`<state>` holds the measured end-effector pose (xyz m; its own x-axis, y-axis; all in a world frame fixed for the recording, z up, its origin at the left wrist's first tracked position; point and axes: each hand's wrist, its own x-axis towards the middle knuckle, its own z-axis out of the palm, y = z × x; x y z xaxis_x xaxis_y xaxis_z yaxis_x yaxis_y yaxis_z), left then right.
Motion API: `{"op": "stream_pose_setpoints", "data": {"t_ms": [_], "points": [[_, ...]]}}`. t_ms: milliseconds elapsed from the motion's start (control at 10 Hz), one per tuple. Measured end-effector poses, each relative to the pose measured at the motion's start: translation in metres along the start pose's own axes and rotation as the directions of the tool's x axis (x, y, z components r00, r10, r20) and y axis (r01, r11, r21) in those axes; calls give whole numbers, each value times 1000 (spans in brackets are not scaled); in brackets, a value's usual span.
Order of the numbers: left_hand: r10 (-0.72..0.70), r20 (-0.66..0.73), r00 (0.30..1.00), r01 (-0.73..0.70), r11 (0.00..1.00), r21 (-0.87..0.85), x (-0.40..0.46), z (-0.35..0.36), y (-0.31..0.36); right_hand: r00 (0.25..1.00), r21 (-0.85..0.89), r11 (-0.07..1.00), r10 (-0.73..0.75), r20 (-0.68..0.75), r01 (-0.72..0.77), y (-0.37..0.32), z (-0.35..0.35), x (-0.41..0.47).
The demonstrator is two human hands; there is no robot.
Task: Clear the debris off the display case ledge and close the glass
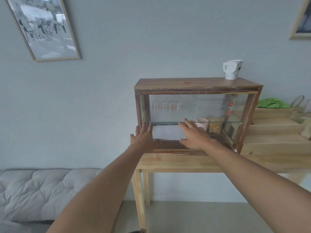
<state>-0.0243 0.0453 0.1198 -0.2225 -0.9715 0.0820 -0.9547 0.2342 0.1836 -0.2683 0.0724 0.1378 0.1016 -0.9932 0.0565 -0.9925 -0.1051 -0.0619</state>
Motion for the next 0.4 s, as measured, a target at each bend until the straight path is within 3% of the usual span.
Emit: {"op": "stream_pose_setpoints", "data": {"t_ms": [200,300,400], "points": [[7,83,996,-10,999,38,-12,-13,28,981,408,892,181,70,-194,26,-21,-48],[5,77,997,-11,998,68,-19,-17,33,952,568,780,307,21,-264,36,-43,-76],[16,78,997,-22,997,77,-22,-18,41,847,790,578,509,-152,-205,36,-77,-113]]}}
